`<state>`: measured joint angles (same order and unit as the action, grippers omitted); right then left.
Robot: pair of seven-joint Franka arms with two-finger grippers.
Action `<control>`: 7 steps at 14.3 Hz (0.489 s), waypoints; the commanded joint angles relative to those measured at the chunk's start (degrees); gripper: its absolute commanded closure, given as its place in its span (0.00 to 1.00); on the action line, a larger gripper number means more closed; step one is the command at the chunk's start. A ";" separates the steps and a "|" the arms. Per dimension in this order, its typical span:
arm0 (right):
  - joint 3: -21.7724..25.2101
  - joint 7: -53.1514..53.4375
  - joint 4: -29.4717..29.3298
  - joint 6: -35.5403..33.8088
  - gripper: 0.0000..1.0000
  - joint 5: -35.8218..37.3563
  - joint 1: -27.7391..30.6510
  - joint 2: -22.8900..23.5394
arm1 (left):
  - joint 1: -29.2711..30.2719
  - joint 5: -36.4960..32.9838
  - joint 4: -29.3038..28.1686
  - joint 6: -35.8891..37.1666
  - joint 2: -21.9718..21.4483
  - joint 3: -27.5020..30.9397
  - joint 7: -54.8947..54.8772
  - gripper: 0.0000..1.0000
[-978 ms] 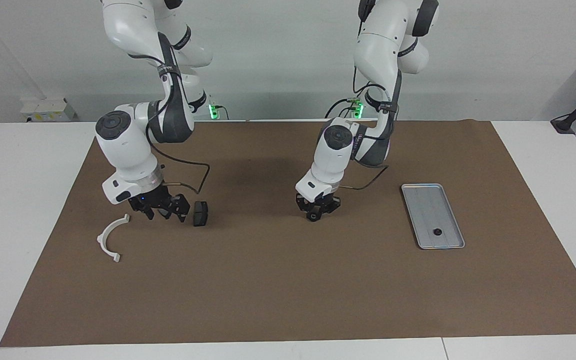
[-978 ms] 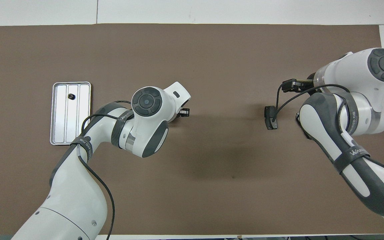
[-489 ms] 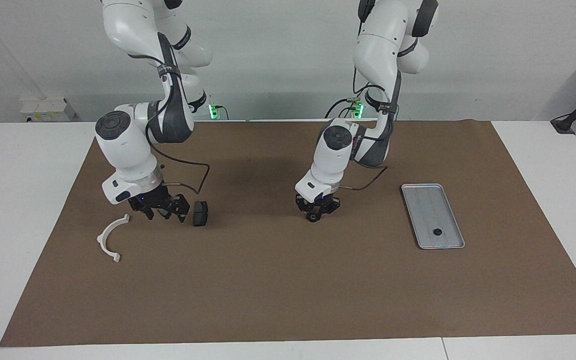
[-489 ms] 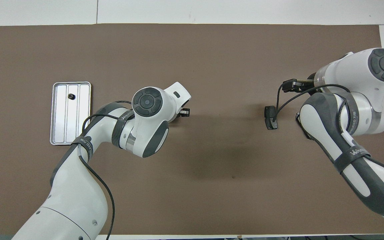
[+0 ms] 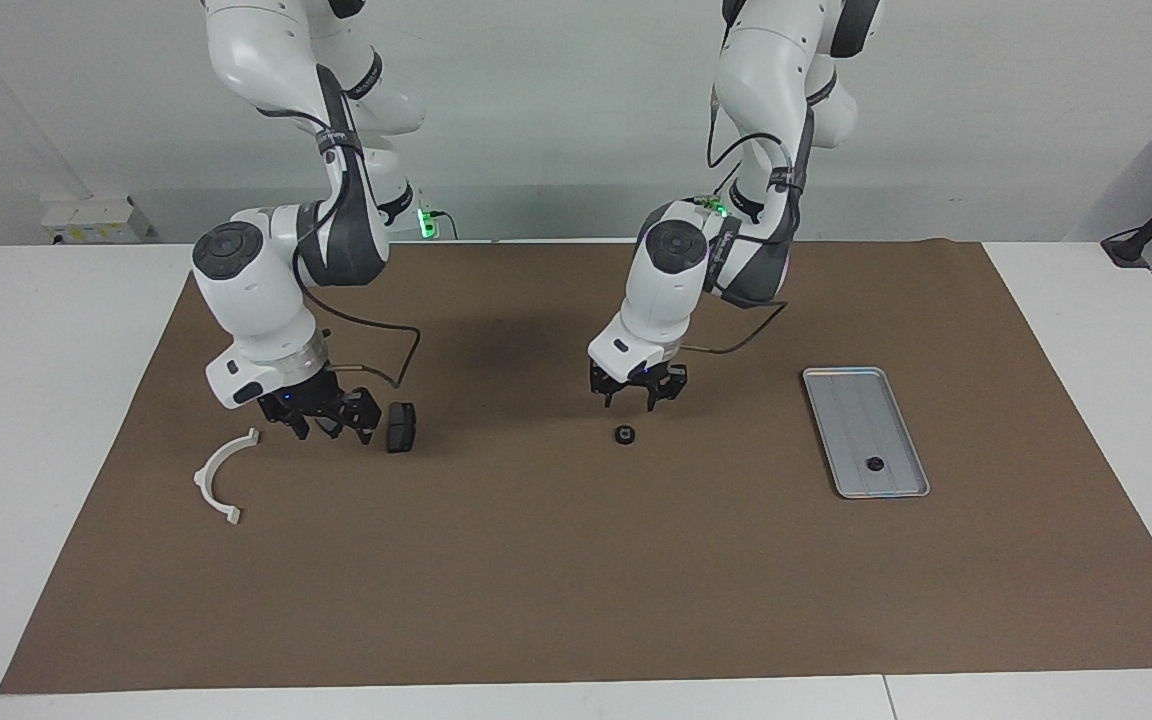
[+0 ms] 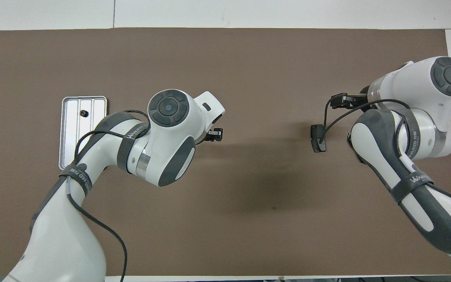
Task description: Place bearing gear from tray to pile
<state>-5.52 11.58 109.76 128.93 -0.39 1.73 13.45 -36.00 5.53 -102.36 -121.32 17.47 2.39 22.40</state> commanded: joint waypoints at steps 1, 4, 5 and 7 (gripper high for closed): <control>-0.19 2.72 0.20 -0.70 0.00 0.12 -2.68 -0.18 | 5.99 -0.95 -1.87 8.18 -8.04 0.42 -5.66 0.32; -0.19 16.41 -0.33 -0.79 0.00 0.65 -9.97 -0.27 | 17.77 -1.04 -1.53 13.21 -11.22 0.68 -19.01 0.32; -0.19 19.15 -0.94 -0.96 0.00 0.74 -12.51 -0.27 | 21.90 -1.13 -1.52 13.39 -11.31 0.77 -24.89 0.32; -0.28 23.81 -2.96 -1.23 0.00 0.74 -17.52 0.08 | 27.55 -1.22 -2.22 11.73 -11.32 0.77 -29.25 0.32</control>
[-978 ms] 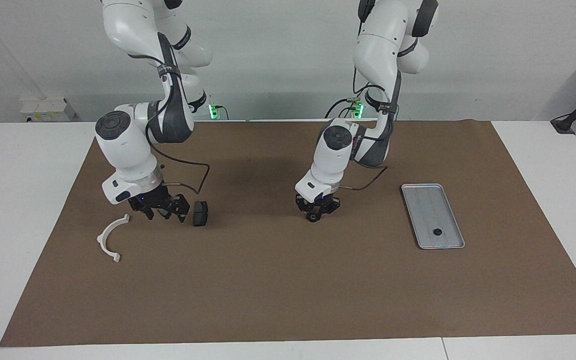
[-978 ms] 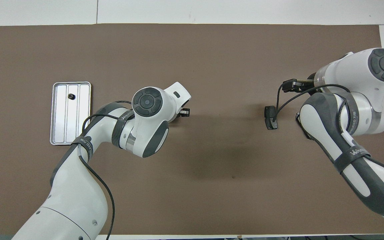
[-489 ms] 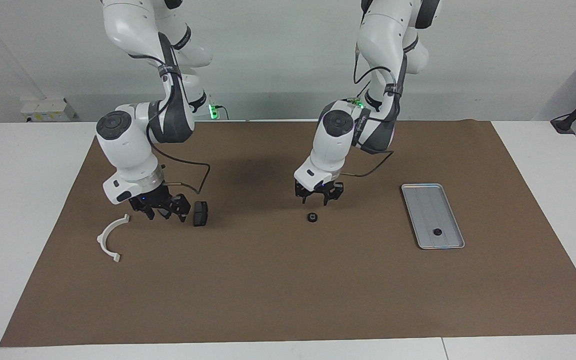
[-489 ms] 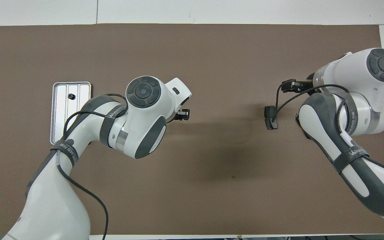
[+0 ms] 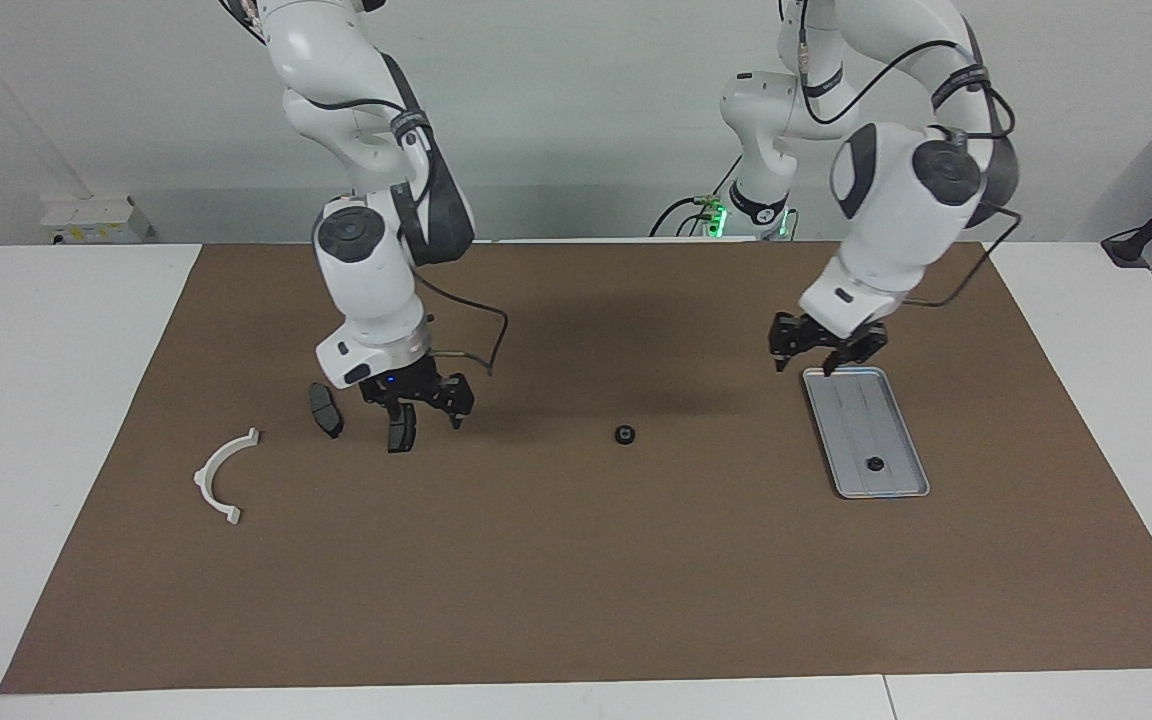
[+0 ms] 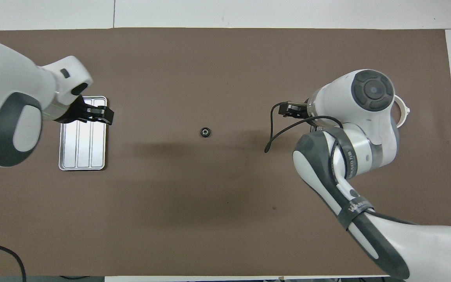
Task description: Place bearing gear from tray to pile
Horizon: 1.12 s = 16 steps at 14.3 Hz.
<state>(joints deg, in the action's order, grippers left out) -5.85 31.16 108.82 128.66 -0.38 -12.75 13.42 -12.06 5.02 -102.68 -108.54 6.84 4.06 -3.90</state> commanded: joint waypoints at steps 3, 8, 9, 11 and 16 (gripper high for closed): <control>-0.21 9.43 -5.44 -2.53 0.00 0.03 -8.32 0.82 | 6.16 -6.59 -5.32 -10.25 -0.86 -0.99 -3.22 0.32; -0.04 19.36 -15.63 -7.19 0.00 0.90 -15.35 9.85 | 5.91 -6.60 -11.49 -21.18 3.00 -1.08 -2.35 0.32; 0.14 23.03 -19.31 -9.03 0.00 1.86 -17.55 13.61 | 5.73 -6.60 -11.49 -22.06 4.14 -1.16 -1.82 0.32; -0.04 30.77 -29.58 -11.85 0.00 8.00 -20.20 22.75 | 5.82 -6.60 -11.58 -24.69 6.16 -1.07 -1.82 0.32; -0.04 31.68 -36.54 -11.77 0.00 9.70 -21.95 30.33 | 7.22 -6.60 -11.40 -30.76 10.73 -1.07 -2.52 0.32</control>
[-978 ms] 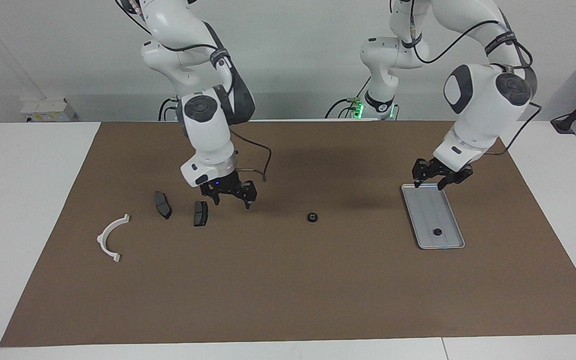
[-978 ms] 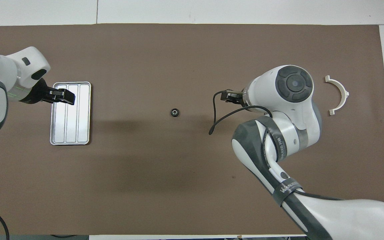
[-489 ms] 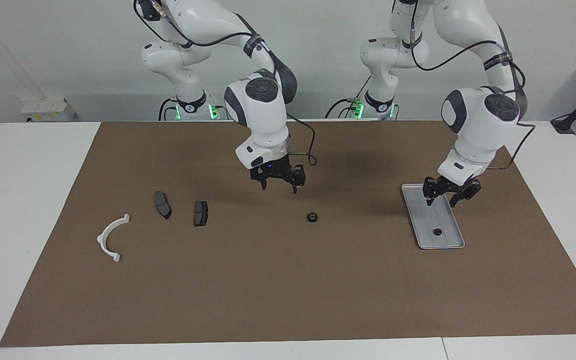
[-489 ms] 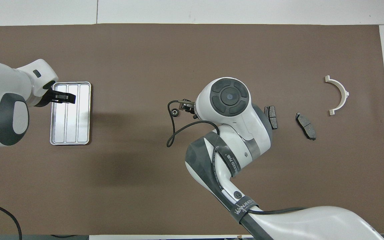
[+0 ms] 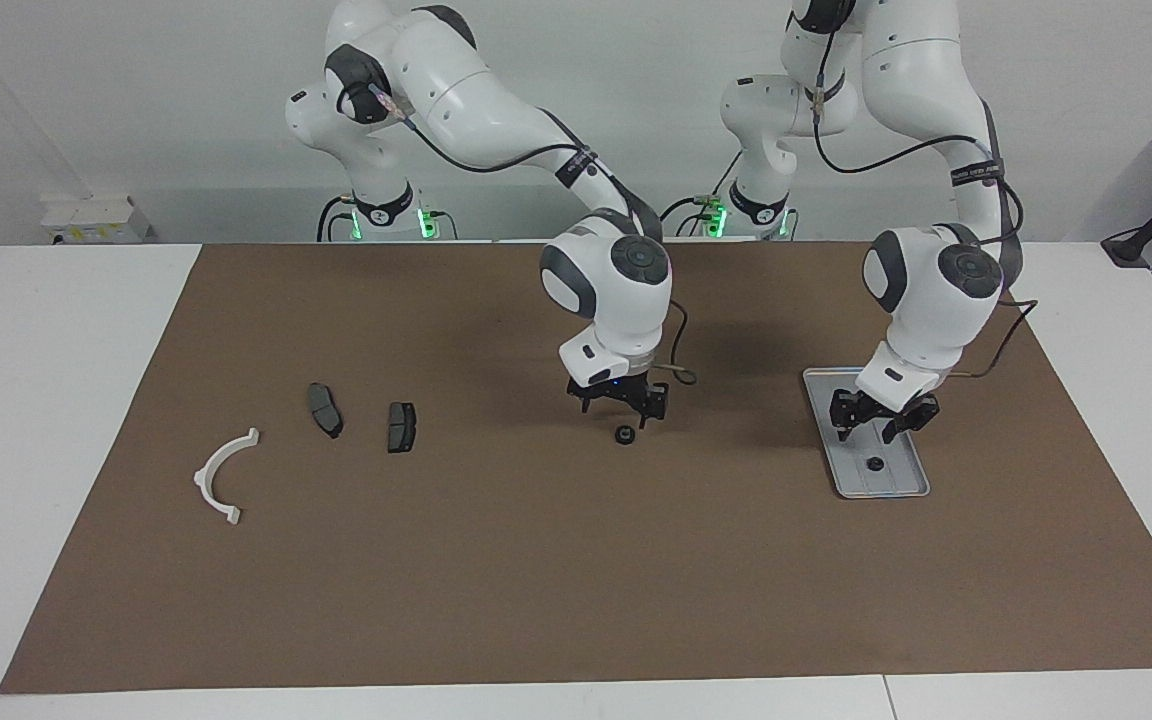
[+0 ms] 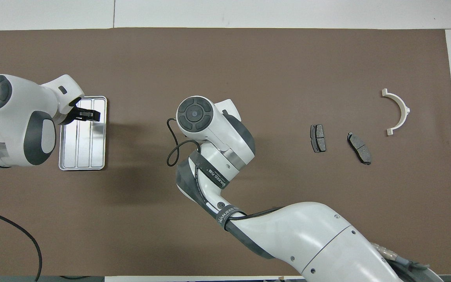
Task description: Place bearing gear from tray to pile
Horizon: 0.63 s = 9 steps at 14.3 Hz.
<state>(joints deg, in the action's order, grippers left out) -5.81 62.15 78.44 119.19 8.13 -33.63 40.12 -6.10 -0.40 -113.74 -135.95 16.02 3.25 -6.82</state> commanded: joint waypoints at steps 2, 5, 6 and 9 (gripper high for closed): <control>-0.08 0.96 -9.62 -2.99 0.00 1.27 -1.53 6.01 | 1.45 -1.27 -0.08 -4.32 2.35 -0.27 -0.64 0.32; -0.17 0.87 -9.27 -1.86 0.00 1.36 -0.83 6.37 | 2.76 -1.27 -0.08 -6.35 3.58 -0.35 -2.49 0.32; -0.17 0.87 -9.27 -1.42 0.00 1.36 -0.92 7.07 | 2.76 -1.27 -0.08 -6.35 3.67 -0.35 -2.49 0.32; -0.17 0.87 -9.10 -0.63 0.00 1.01 -0.83 7.78 | 2.59 -1.27 -0.25 -6.79 4.19 -0.35 -2.49 0.32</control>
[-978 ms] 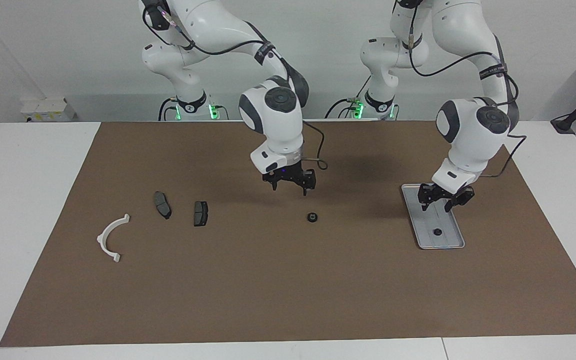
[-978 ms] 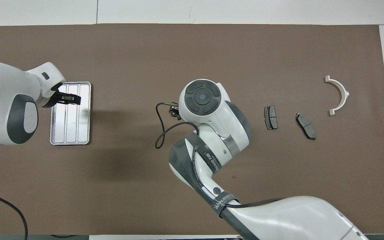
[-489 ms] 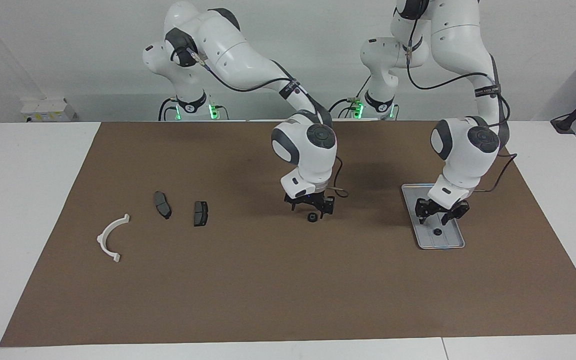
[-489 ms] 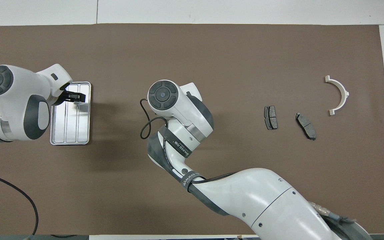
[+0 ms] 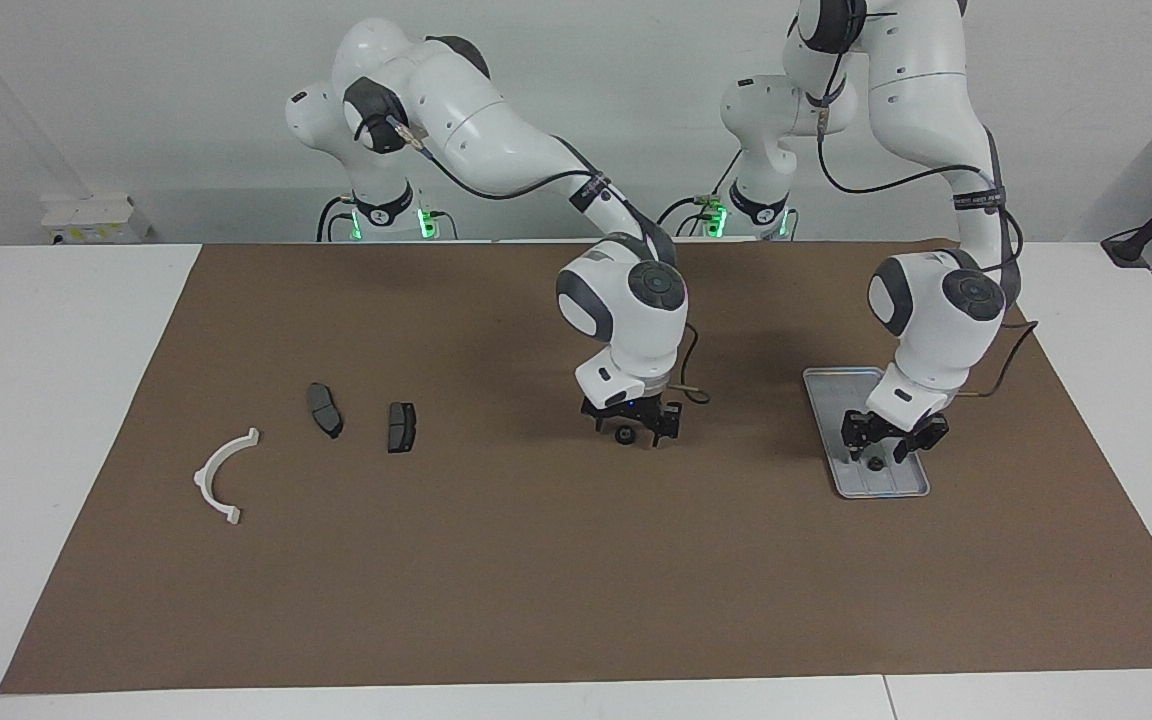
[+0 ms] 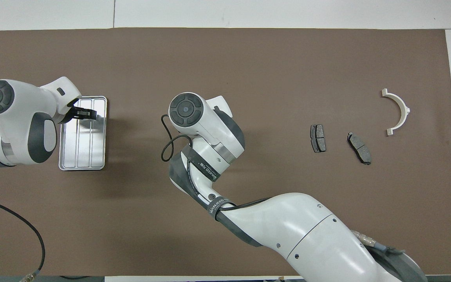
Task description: Place bearing gear from tray to pile
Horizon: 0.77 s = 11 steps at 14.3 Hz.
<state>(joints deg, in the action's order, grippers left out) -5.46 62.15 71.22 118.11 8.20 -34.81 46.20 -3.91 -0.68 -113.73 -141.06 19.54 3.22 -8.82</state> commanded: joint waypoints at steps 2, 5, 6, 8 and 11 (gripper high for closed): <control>-0.69 0.70 -1.70 1.07 0.00 0.24 0.62 1.61 | 0.22 -0.99 -0.35 -1.85 0.67 -0.32 -0.50 0.32; -0.87 0.17 -1.70 -0.25 0.00 0.24 1.24 1.61 | -0.04 -0.90 -0.44 -2.81 1.37 -0.32 -0.32 0.33; -0.96 -0.27 -1.78 -0.77 0.00 0.24 1.41 1.61 | -0.13 -0.99 -0.53 -3.25 1.38 -0.32 -0.32 0.34; -0.96 -0.36 -1.87 -0.86 0.09 -0.54 1.59 1.61 | -0.04 -0.90 -0.53 -3.17 1.38 -0.32 -0.50 0.41; -0.96 -0.36 -1.87 -0.95 0.10 -2.66 1.42 1.61 | 0.13 -0.90 -0.53 -3.17 1.46 -0.32 -0.59 0.59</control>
<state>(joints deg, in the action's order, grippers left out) -5.57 62.14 70.80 118.13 6.83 -34.01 46.84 -4.04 -0.72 -113.68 -142.71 20.62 2.75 -8.88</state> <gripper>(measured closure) 0.101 0.471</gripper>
